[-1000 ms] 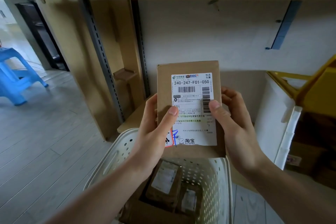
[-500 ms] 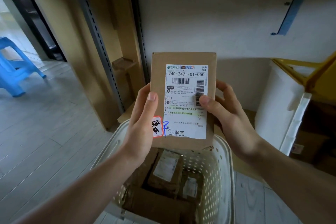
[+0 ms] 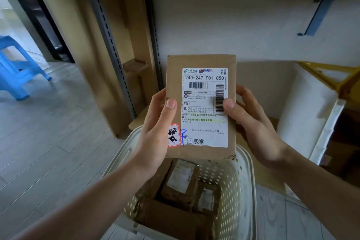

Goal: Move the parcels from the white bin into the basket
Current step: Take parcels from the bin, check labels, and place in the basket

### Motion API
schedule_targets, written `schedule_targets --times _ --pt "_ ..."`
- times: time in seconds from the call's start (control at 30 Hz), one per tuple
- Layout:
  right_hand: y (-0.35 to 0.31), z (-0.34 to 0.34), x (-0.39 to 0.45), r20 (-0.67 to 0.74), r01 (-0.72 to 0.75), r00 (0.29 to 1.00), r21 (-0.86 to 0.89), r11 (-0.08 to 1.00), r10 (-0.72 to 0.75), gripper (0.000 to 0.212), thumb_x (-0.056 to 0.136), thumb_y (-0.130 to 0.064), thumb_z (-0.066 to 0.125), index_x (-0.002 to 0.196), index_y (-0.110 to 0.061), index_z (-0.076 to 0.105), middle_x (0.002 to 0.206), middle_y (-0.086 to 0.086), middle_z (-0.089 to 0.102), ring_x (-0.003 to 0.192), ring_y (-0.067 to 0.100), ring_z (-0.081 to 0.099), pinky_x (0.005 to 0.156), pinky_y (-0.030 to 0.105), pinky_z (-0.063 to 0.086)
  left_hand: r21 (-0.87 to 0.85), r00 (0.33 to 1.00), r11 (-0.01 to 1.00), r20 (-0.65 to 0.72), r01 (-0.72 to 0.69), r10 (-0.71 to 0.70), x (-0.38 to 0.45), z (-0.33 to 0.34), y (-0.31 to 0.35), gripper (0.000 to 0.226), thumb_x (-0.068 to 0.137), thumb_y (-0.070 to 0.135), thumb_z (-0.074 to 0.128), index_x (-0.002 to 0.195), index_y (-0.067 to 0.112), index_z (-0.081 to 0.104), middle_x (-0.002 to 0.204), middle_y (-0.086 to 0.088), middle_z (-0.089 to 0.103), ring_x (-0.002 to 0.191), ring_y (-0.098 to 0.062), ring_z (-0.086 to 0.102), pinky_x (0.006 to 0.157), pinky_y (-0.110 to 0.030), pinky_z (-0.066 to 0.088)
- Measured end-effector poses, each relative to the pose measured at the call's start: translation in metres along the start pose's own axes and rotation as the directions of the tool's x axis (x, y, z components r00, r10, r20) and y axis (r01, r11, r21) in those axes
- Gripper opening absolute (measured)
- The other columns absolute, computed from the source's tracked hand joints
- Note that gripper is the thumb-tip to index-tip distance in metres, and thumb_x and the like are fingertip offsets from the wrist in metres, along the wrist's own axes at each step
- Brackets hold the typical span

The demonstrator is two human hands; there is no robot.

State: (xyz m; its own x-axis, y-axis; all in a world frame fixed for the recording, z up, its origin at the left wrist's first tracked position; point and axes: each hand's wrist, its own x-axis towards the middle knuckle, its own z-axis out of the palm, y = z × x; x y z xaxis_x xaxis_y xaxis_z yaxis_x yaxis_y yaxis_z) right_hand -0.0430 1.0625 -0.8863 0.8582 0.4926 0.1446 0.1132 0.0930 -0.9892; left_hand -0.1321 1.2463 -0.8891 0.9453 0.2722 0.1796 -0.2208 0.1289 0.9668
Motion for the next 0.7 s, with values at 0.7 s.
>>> schedule_targets --times 0.7 --pt "-0.028 0.003 -0.030 -0.045 0.204 0.978 0.025 0.979 -0.203 0.082 0.079 -0.074 0.065 0.140 -0.022 0.046 0.128 -0.001 0.068 0.124 0.025 0.065 0.100 0.052 0.055 -0.121 0.944 0.977 0.260 -0.178 0.204 -0.018 0.009 0.028 0.076 0.095 0.049 0.058 0.151 0.010 0.026 0.137 -0.002 0.063 0.127 -0.023 0.063 0.095 -0.031 0.056"
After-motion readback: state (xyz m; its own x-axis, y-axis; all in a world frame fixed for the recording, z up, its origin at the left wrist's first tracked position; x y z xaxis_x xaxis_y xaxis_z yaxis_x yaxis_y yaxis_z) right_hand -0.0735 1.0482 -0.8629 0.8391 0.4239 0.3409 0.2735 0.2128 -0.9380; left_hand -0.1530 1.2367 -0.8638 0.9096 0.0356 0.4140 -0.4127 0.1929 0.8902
